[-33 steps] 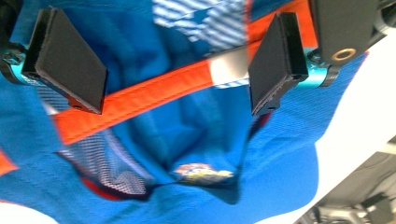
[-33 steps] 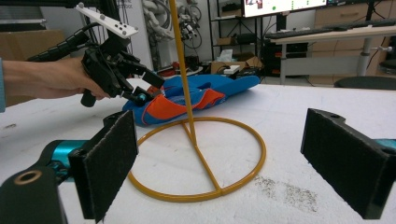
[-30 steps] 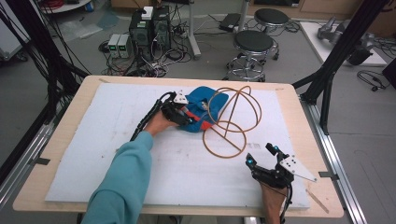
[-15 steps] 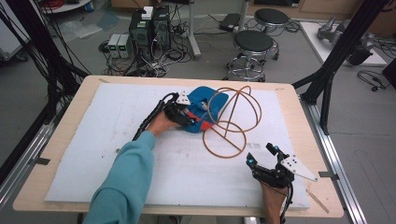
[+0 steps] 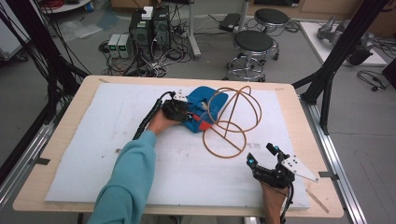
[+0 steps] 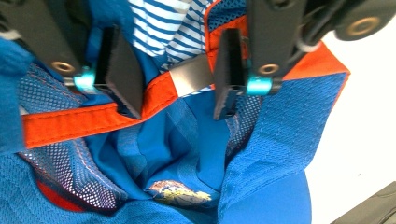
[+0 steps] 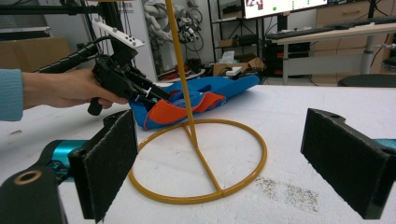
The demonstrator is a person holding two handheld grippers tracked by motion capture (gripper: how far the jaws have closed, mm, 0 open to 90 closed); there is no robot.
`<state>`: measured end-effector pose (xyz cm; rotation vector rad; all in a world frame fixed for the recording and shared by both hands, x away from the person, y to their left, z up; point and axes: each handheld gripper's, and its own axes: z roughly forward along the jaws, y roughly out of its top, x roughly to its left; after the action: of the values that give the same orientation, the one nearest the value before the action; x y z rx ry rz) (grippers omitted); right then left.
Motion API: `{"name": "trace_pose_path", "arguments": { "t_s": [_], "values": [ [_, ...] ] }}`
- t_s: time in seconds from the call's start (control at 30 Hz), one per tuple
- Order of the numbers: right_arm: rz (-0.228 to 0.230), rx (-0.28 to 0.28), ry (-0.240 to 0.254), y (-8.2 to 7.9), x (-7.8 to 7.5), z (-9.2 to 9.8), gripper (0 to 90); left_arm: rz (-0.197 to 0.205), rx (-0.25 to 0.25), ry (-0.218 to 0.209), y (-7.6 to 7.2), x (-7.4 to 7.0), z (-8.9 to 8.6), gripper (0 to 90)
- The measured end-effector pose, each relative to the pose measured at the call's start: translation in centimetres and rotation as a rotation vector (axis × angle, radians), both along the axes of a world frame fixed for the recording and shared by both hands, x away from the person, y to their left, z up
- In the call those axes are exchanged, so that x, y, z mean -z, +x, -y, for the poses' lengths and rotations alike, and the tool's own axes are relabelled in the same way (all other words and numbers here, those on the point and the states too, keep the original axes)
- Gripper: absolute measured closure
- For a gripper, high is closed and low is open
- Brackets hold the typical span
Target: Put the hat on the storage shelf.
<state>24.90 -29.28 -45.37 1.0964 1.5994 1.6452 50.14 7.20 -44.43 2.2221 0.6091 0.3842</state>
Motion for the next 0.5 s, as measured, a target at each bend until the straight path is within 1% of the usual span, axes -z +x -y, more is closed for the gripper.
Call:
{"name": "trace_pose_path", "arguments": {
  "t_s": [0.03, 0.1, 0.13, 0.2, 0.23, 0.27, 0.4, 0.5],
  "values": [
    [-0.001, -0.001, 0.002, 0.0, 0.0, 0.0, 10.0, 0.0, -0.009, -0.002, -0.1, -0.1, 0.1, 63.3],
    [-0.002, -0.002, 0.003, 0.0, 0.0, 0.0, 10.0, -0.001, -0.027, 0.009, -0.2, -0.2, 0.2, 67.0],
    [-0.002, -0.002, 0.003, 0.0, 0.0, 0.0, 10.0, -0.004, -0.033, 0.013, -0.2, -0.3, 0.2, 67.0],
    [0.0, -0.001, 0.001, 0.0, 0.0, 0.0, 10.0, -0.019, -0.046, 0.005, -0.3, -0.4, 0.3, 68.0],
    [0.0, -0.001, 0.001, 0.0, 0.0, 0.0, 10.0, -0.032, -0.054, -0.013, -0.3, -0.5, 0.3, 68.4],
    [0.0, -0.001, 0.001, 0.0, 0.0, 0.0, 10.0, -0.036, -0.055, -0.02, -0.4, -0.5, 0.3, 68.4],
    [0.001, 0.0, -0.001, 0.0, 0.0, 0.0, 10.0, -0.032, -0.045, -0.034, -0.7, -0.9, 0.5, 68.5],
    [0.001, 0.0, -0.004, 0.0, 0.0, 0.0, 10.0, -0.037, -0.054, -0.056, -0.9, -1.3, 0.7, 69.0]
  ]
}}
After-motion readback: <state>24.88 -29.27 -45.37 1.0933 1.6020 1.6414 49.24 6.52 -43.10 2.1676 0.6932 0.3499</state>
